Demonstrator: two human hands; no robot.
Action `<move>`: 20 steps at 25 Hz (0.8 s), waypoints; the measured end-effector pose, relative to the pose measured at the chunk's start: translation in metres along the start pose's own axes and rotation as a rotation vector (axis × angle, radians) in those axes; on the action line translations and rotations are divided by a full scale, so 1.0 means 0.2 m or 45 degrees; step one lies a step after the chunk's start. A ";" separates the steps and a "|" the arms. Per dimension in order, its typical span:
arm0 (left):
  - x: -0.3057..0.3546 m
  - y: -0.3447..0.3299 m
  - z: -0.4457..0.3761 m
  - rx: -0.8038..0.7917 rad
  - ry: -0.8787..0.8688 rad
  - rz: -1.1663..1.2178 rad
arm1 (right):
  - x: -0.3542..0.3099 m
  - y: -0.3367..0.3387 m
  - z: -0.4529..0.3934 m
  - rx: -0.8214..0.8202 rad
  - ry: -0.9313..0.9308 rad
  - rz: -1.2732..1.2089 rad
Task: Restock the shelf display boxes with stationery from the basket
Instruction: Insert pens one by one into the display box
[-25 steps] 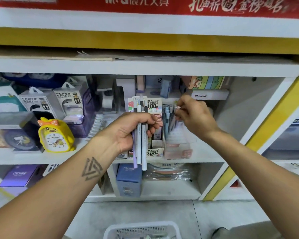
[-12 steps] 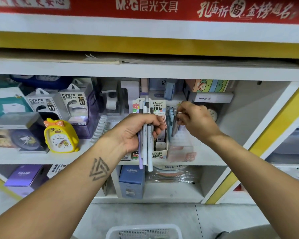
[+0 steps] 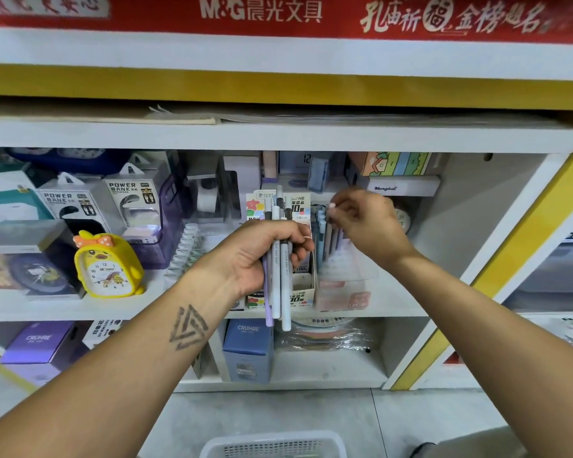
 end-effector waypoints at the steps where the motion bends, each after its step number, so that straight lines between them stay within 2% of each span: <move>1: 0.00 0.00 0.00 -0.004 0.002 0.004 | 0.00 0.04 -0.02 0.085 -0.026 -0.058; 3: 0.00 0.00 -0.01 -0.004 0.002 0.005 | 0.00 0.15 -0.07 0.242 -0.017 -0.048; 5: -0.01 0.00 -0.01 0.005 -0.001 -0.002 | 0.02 0.22 -0.08 0.287 0.038 0.091; 8: -0.01 -0.01 -0.01 0.011 0.012 0.002 | 0.06 0.24 -0.05 0.215 0.156 0.252; 11: -0.02 -0.04 -0.02 0.008 0.021 0.007 | 0.06 0.22 -0.03 0.175 0.263 0.278; 20: -0.05 -0.07 -0.03 -0.002 0.040 -0.026 | 0.03 0.14 -0.02 0.045 0.388 0.371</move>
Point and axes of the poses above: each hand's wrist, its own z-axis away from the middle knuckle, its own y-axis out of the back of the hand, x = y × z, the point moved 9 cm from there along -z, towards the middle knuckle, and after that the axes turned 13 degrees about x, right-handed, at the moved point
